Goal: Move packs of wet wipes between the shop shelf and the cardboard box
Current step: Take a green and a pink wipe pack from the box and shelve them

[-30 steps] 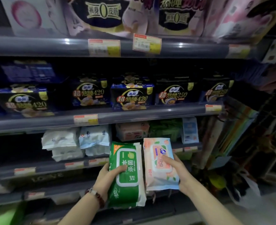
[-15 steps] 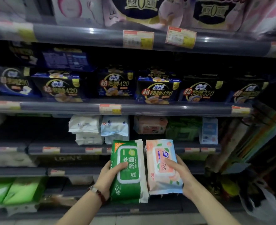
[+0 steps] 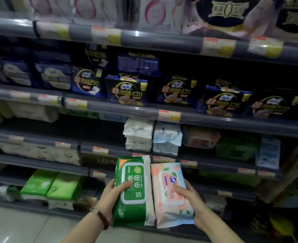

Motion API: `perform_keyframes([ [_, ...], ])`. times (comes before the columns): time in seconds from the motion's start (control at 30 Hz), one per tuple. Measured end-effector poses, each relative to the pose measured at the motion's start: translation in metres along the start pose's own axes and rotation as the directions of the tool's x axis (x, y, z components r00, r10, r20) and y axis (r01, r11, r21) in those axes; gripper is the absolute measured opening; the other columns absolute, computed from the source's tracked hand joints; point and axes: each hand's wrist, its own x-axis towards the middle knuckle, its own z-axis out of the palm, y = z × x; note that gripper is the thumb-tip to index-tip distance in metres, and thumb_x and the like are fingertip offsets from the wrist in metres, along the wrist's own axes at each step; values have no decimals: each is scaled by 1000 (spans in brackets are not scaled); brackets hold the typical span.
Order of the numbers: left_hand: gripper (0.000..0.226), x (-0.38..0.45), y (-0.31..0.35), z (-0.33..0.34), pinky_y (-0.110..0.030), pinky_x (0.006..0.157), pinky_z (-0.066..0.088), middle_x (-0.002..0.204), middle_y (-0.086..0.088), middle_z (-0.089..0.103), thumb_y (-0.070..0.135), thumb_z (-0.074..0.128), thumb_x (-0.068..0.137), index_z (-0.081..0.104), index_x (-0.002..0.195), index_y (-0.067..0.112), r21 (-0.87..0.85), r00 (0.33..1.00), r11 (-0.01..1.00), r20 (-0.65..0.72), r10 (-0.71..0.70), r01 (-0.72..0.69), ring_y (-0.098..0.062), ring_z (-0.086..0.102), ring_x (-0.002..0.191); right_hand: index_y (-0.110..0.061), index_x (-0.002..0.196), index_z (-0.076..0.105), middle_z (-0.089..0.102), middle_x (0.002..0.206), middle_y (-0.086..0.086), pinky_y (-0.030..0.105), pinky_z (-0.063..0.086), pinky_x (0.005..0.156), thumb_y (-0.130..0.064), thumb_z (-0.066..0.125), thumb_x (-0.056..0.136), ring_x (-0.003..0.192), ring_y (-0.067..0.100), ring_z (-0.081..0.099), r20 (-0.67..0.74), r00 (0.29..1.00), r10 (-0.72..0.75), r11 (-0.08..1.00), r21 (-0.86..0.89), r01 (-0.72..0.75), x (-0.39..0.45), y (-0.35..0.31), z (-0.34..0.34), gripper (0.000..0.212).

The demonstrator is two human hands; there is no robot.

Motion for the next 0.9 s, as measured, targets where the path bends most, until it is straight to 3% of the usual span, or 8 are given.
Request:
perform_keyframes([
  [0.3,60,21,88,-110,-45,68,57,99,-22,73,21,79,62,58,117,8,18,995,997,-66,74,-73,-38,70,83,-24,128,53,75,105,13,40,58,71,-20,85,63,92,33,73,77,997,2,999,-33,0,47,-3,129,73],
  [0.43,59,48,127,-129,-45,71,57,101,-21,73,23,79,64,59,117,7,71,996,994,-18,88,-87,-37,70,86,-19,125,56,75,102,13,39,58,73,-23,83,63,91,31,73,14,1000,-28,1000,-9,28,64,-7,163,67],
  [0.6,62,89,157,-117,-54,79,56,102,-21,72,23,82,64,57,117,6,112,996,989,0,94,-94,-39,69,91,-19,127,55,75,104,14,40,58,73,-22,78,65,93,33,73,-76,996,-39,999,26,41,64,-8,164,66],
  [0.77,84,121,173,-81,-56,87,53,117,-16,63,21,84,67,38,137,18,150,979,968,6,203,-202,-36,65,100,-25,128,54,75,104,12,41,58,73,-21,80,64,92,32,73,-165,985,-59,997,33,65,46,-10,140,69],
  [0.9,80,142,177,-60,-56,83,55,110,-15,68,21,86,63,48,133,24,159,980,967,65,190,-198,-35,68,94,-25,124,56,76,103,11,39,59,69,-18,78,65,90,31,74,-241,968,-72,994,63,90,37,-14,126,63],
])
